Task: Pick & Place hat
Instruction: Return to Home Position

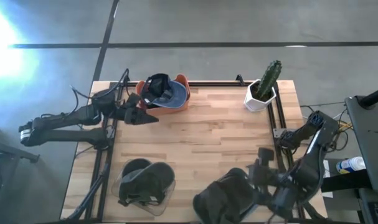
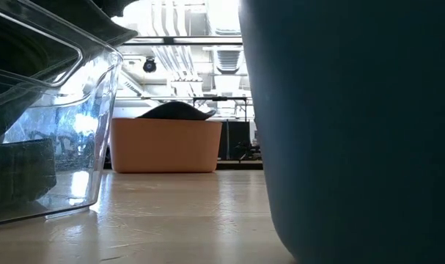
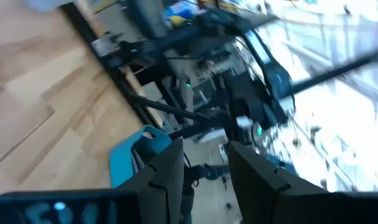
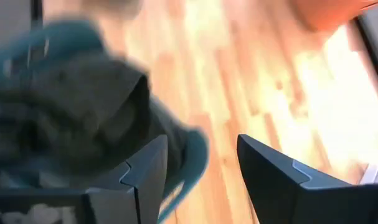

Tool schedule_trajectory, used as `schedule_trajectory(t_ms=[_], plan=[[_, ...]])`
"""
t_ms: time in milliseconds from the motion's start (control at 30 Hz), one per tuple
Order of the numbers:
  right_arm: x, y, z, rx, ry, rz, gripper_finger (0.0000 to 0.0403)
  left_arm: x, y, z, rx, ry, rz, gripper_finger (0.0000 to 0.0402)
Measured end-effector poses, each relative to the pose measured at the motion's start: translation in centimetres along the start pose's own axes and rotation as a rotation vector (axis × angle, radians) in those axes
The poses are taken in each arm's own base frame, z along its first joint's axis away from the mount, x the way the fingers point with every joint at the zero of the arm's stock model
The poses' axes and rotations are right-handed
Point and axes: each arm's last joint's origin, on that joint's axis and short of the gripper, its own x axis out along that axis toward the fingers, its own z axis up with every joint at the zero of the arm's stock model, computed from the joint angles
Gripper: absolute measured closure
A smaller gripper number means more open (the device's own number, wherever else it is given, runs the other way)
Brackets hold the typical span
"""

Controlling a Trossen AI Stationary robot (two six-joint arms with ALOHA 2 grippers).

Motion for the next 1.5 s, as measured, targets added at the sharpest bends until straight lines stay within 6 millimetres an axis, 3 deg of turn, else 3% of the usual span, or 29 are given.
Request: schedule_trajectory(t_ms=[167, 267, 367, 533, 633, 733, 867, 1000, 1167, 1300, 1500], plan=[[-2.0, -2.7, 1.0, 0.055, -0.167, -0.009, 0.0211, -0.8, -1.8, -0.7, 0.122, 0.031, -0.092, 0.0282], [-3.6, -4.9, 1.1, 0.043, -0.162, 0.049, 0.0211, -1.7, -3.1, -1.2, 0.213, 0.055, -0.177, 0.0282], [-5.2, -7.6, 1.1, 0.152, -0.203, 0.076, 0.0211, -2.9, -4.0, -1.8, 0.286, 0.072, -0.245, 0.0282], [-7.7, -11.7, 0.6, 0.207, -0.331, 0.091, 0.0211, -4.2, -3.7, -2.5, 0.271, 0.079, -0.246, 0.0282], [-8.9, -14.3, 0.1, 0.251, -0.396, 0.085, 0.0211, -4.4, -3.3, -3.0, 0.149, 0.123, -0.236, 0.0282], [-9.4, -16.2, -0.5, 0.399, -0.480, 0.073, 0.0211, -4.5, -3.6, -3.3, 0.279, 0.186, -0.327, 0.0282], [-8.2, -16.1, -1.4, 0.458, -0.506, 0.134, 0.0211, -4.5, -3.5, -3.6, 0.451, 0.200, -0.473, 0.0282], [-5.5, -13.9, -2.2, 0.459, -0.533, 0.249, 0.0211, -4.4, -2.5, -4.2, 0.588, 0.145, -0.595, 0.0282], [-2.5, -11.8, -2.9, 0.416, -0.658, 0.493, 0.0211, -4.4, -0.6, -5.3, 0.618, 0.163, -0.641, 0.0282], [0.0, -12.3, -3.9, 0.441, -0.774, 0.645, 0.0211, -5.4, -0.2, -5.6, 0.652, 0.136, -0.689, 0.0282], [4.8, -13.9, -6.0, 0.463, -0.880, 0.731, 0.0211, -7.1, -0.4, -6.1, 0.750, 0.089, -0.765, 0.0282]])
